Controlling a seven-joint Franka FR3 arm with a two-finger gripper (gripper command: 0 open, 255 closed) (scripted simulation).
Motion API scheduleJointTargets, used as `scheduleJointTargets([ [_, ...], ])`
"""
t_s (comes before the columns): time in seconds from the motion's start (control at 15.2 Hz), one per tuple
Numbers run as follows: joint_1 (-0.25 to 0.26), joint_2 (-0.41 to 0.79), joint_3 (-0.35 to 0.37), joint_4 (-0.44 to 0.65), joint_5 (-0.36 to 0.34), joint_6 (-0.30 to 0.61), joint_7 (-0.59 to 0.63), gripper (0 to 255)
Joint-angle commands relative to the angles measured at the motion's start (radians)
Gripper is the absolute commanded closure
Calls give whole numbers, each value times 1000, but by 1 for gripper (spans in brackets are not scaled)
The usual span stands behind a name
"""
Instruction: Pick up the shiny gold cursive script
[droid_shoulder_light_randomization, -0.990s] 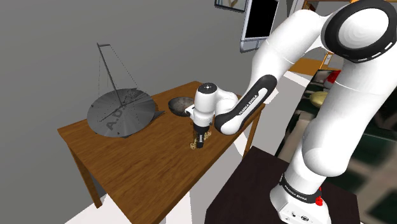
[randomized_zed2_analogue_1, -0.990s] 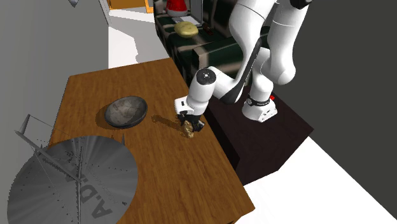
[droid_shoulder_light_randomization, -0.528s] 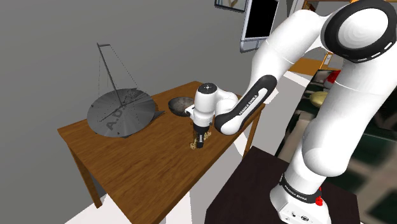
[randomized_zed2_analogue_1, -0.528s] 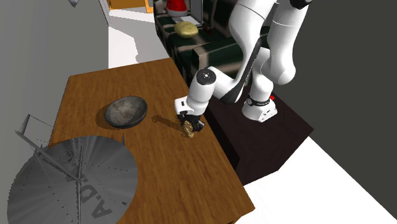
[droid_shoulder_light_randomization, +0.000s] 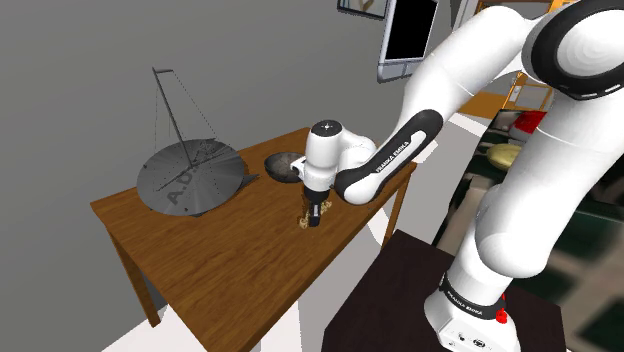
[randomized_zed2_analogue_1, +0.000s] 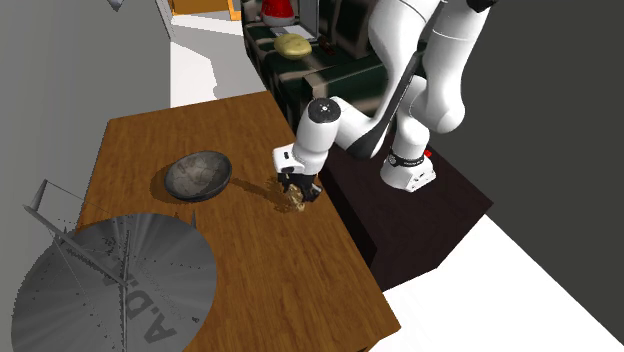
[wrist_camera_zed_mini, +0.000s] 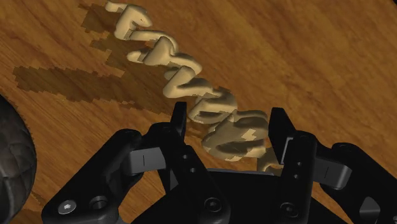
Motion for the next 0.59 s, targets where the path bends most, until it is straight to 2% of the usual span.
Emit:
scheduleJointTargets([
  [0.0, 6, -30, -2, -1, 28, -26, -27, 255],
  [0.53, 31, -129, -11, 24, 110, -142, -105, 255],
])
